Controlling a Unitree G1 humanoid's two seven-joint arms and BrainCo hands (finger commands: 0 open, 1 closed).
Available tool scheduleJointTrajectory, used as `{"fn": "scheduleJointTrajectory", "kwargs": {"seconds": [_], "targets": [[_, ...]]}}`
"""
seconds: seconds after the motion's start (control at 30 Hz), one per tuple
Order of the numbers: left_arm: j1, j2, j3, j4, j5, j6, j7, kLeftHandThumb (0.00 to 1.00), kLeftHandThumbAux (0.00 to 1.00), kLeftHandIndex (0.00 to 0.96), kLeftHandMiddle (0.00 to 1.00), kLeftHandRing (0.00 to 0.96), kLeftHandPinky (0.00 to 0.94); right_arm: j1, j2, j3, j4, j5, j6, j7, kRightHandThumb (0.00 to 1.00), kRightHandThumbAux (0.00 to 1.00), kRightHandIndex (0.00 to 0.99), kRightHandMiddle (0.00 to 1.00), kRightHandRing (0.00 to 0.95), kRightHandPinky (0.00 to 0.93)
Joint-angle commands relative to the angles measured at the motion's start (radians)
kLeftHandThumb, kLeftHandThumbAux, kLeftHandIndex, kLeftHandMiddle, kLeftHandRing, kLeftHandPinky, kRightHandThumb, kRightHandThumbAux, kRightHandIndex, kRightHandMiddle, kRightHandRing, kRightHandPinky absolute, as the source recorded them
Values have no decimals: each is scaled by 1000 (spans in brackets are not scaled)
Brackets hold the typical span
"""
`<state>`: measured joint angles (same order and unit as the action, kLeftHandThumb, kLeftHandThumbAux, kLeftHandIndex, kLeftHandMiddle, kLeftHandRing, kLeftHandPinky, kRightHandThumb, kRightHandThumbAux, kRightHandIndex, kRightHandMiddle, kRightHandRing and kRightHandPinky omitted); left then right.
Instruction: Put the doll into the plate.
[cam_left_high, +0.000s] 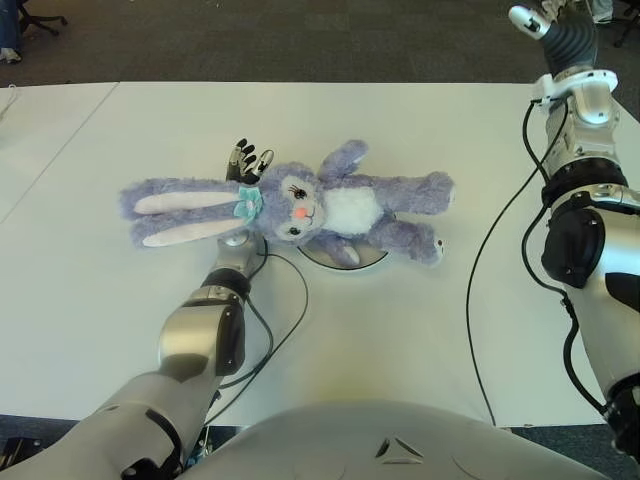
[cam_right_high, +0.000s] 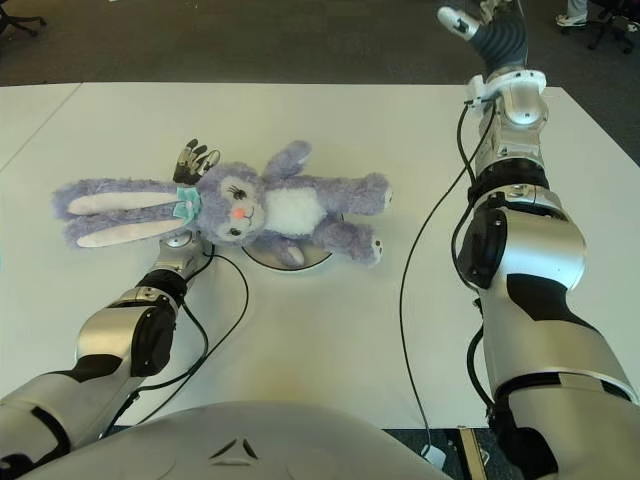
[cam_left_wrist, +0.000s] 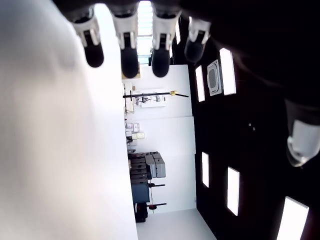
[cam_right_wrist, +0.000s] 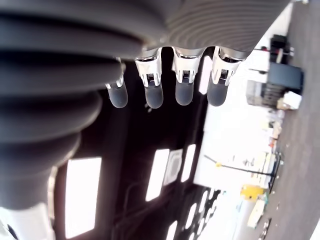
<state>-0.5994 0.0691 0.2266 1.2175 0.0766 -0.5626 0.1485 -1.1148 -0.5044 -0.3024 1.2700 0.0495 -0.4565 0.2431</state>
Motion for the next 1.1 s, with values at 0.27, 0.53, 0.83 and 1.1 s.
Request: {"fn": "scheduleJointTrajectory", "kwargs": {"seconds": [0.27, 0.53, 0.83, 1.1], "targets": [[214, -57, 14, 142, -15, 135, -37, 0, 467, 81, 132, 122, 99, 164, 132, -102, 58, 97, 33, -44, 0, 807, 5, 1, 0, 4], [216, -51, 17, 142, -18, 143, -48, 0, 470, 84, 139, 125, 101, 214, 179, -112, 62, 90, 59, -79, 0, 792, 5, 0, 0, 0], [215, -46, 9, 143, -8, 149, -35, 0, 485, 78, 138, 123, 99, 254, 213, -123, 68, 88, 77, -97, 0, 770, 2, 0, 0, 0], [220, -43, 8, 142, -5, 133, -36, 0, 483, 79, 133, 123, 105, 273, 232, -138, 70, 95, 84, -104, 0, 784, 2, 0, 0, 0]]}}
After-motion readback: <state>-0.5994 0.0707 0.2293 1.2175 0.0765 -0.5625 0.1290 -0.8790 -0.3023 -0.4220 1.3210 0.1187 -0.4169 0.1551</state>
